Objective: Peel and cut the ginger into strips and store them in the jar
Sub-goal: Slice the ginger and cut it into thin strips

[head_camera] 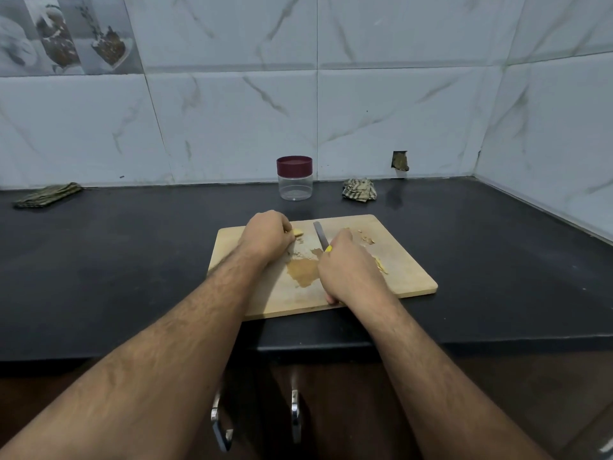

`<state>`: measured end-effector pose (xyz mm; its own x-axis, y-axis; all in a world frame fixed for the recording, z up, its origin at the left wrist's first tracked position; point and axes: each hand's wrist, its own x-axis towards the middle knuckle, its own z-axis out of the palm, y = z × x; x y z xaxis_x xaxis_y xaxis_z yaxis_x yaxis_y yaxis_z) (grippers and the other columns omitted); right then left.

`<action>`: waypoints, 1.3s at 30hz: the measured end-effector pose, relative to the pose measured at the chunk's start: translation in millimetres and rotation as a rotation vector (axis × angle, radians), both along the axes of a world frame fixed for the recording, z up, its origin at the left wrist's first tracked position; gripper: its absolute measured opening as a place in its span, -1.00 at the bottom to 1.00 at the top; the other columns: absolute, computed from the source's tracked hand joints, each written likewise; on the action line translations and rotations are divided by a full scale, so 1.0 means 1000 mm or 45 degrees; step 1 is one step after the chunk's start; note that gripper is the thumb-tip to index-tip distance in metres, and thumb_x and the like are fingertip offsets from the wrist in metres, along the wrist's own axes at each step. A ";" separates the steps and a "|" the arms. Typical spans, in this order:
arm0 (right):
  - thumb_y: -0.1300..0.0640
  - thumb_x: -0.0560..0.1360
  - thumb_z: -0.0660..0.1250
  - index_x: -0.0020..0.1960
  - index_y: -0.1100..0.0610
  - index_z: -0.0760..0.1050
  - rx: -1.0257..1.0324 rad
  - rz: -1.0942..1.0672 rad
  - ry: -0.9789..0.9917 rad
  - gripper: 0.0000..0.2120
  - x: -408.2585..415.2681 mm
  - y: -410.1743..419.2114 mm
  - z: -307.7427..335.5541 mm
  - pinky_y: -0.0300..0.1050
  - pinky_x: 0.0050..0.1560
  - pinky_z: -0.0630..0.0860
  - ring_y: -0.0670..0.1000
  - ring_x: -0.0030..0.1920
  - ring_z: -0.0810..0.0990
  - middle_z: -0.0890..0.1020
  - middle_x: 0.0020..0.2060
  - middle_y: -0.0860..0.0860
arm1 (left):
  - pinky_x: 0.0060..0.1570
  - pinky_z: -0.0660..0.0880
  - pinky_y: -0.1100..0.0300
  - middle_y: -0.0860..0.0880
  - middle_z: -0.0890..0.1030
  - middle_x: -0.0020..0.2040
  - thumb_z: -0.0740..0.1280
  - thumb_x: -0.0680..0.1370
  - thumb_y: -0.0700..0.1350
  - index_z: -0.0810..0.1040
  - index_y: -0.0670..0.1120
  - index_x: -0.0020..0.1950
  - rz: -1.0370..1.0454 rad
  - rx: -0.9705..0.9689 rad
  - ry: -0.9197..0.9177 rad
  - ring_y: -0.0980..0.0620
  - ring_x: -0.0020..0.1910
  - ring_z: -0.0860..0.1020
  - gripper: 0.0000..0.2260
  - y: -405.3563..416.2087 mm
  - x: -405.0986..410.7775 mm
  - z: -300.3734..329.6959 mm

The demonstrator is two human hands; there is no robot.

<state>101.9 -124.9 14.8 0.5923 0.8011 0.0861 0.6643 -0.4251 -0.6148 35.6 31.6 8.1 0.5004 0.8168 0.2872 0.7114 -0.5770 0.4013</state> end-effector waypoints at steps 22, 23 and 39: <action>0.19 0.61 0.09 0.24 0.16 0.29 -0.052 -0.065 -0.206 -0.78 -0.004 0.004 -0.005 -0.02 -0.24 0.32 0.10 -0.14 0.44 0.43 -0.22 0.00 | -0.12 0.54 0.12 0.07 0.65 -0.12 0.36 0.53 -0.09 0.68 0.02 -0.13 0.046 -0.063 0.136 0.01 -0.05 0.58 -0.89 0.009 0.003 0.018; 0.19 0.60 0.09 0.25 0.16 0.28 -0.052 -0.066 -0.212 -0.78 -0.004 0.004 -0.005 -0.02 -0.24 0.33 0.10 -0.14 0.44 0.42 -0.23 -0.01 | -0.08 0.57 0.09 0.04 0.66 -0.12 0.35 0.53 -0.10 0.69 0.01 -0.13 0.052 -0.063 0.150 -0.02 -0.06 0.59 -0.88 0.008 0.004 0.019; 0.22 0.59 0.08 0.24 0.18 0.30 0.002 -0.060 -0.151 -0.77 -0.005 0.000 -0.004 -0.04 -0.31 0.31 0.11 -0.16 0.48 0.45 -0.23 0.00 | -0.27 0.46 0.18 -0.01 0.63 -0.29 0.35 0.49 -0.17 0.69 -0.10 -0.23 0.161 -0.326 -0.283 -0.02 -0.27 0.52 -0.85 -0.012 -0.015 0.026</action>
